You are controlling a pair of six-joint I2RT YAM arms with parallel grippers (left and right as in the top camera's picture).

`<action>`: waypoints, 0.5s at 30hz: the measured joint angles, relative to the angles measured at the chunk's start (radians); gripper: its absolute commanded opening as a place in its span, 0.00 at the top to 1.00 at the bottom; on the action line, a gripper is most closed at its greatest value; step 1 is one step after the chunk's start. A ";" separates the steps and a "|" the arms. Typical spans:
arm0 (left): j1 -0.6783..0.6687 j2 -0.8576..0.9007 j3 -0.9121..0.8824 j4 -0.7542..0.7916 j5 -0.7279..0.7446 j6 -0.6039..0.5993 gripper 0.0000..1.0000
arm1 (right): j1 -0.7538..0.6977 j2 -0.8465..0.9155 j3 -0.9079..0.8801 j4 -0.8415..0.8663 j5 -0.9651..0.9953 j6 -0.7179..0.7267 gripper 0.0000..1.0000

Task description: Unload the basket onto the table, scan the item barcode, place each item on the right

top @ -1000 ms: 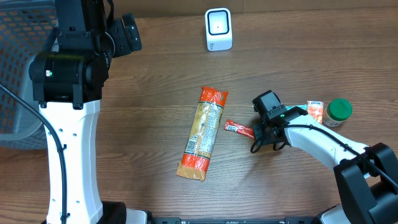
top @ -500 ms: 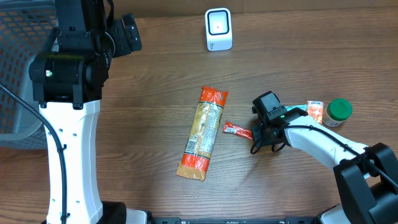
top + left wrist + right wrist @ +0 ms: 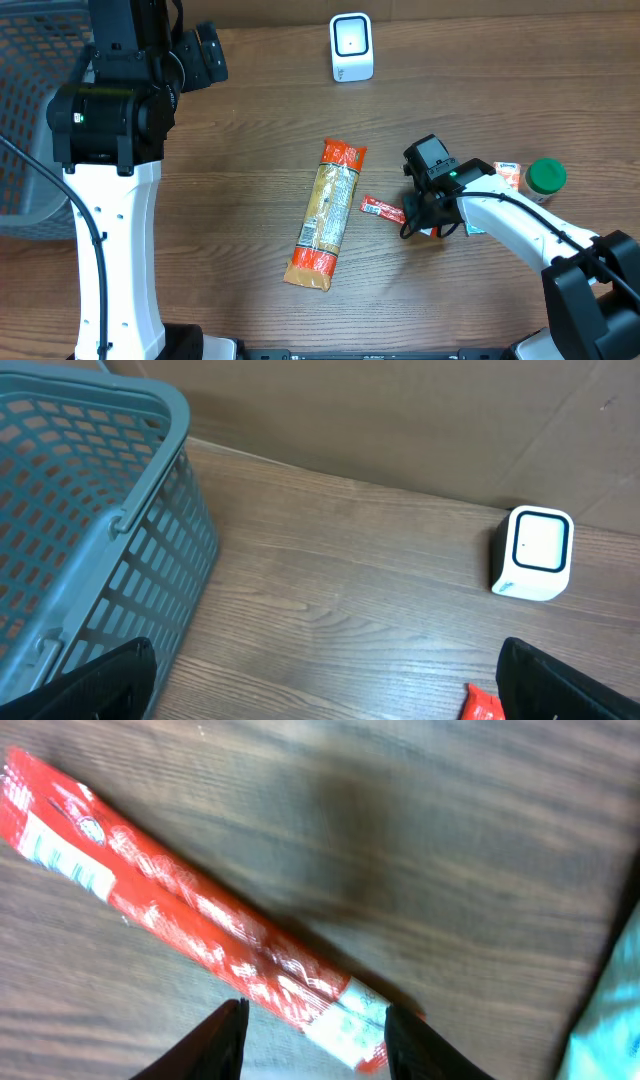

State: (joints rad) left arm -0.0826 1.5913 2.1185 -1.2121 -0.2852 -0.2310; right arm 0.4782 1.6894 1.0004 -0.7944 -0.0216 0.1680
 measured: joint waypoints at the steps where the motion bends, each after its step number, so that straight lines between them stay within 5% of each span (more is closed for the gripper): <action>1: 0.000 0.000 0.000 0.000 0.000 0.000 0.00 | 0.000 0.000 0.000 -0.009 0.003 -0.004 0.53; 15: 0.000 0.000 0.000 0.000 0.000 0.000 0.00 | 0.000 0.008 -0.027 0.037 0.055 -0.099 0.46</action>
State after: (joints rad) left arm -0.0826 1.5913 2.1185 -1.2121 -0.2852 -0.2310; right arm 0.4786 1.6970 0.9730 -0.7574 0.0334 0.0692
